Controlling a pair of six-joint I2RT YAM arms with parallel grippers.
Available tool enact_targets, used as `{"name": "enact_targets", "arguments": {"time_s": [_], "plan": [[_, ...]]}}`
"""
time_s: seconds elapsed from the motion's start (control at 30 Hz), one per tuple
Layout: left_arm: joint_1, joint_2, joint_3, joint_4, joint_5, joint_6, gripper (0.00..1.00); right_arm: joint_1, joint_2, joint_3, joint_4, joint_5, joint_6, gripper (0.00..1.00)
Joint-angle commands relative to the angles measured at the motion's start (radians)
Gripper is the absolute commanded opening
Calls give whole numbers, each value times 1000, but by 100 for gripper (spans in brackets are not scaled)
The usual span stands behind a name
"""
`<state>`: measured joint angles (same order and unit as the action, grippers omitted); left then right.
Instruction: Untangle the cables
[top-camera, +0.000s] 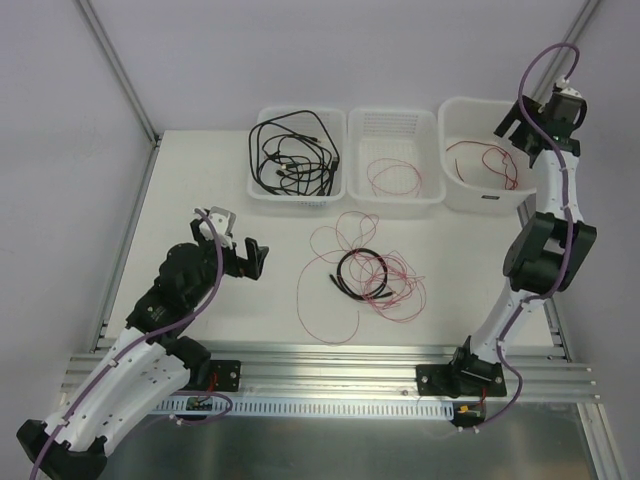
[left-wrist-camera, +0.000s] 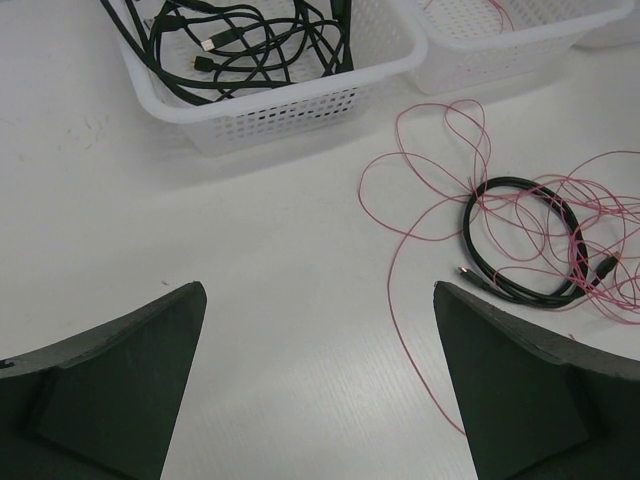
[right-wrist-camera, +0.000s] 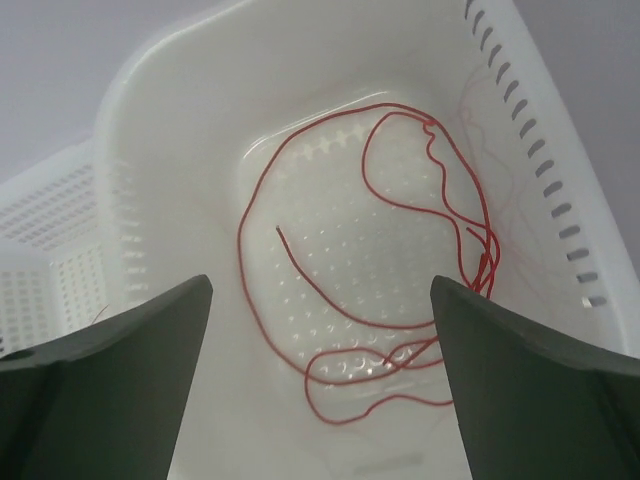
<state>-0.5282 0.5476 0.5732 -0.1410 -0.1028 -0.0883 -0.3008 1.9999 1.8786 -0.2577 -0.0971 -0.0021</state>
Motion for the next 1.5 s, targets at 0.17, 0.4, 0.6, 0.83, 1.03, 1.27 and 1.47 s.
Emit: {"name": "enact_targets", "arguments": {"time_s": [0.17,0.4,0.6,0.83,1.03,1.27,1.47], "plan": [[11,26,27,-12,126,-34,99,176,-487,-235,-238,-47,-67,98],[11,104,54,-40,202,-65,99,434,-746,-632,-337,-95,-58,98],[10,135,66,-65,215,-65,99,675,-863,-886,-304,11,68,99],[11,152,71,-75,222,-62,99,746,-827,-1116,-207,66,151,99],[10,216,99,-81,295,-74,99,750,-760,-1199,-101,46,175,86],[-33,380,218,-81,301,-159,99,750,-817,-1213,-182,171,136,10],[-199,639,365,-81,120,-208,99,750,-953,-1210,-345,319,117,1]]}}
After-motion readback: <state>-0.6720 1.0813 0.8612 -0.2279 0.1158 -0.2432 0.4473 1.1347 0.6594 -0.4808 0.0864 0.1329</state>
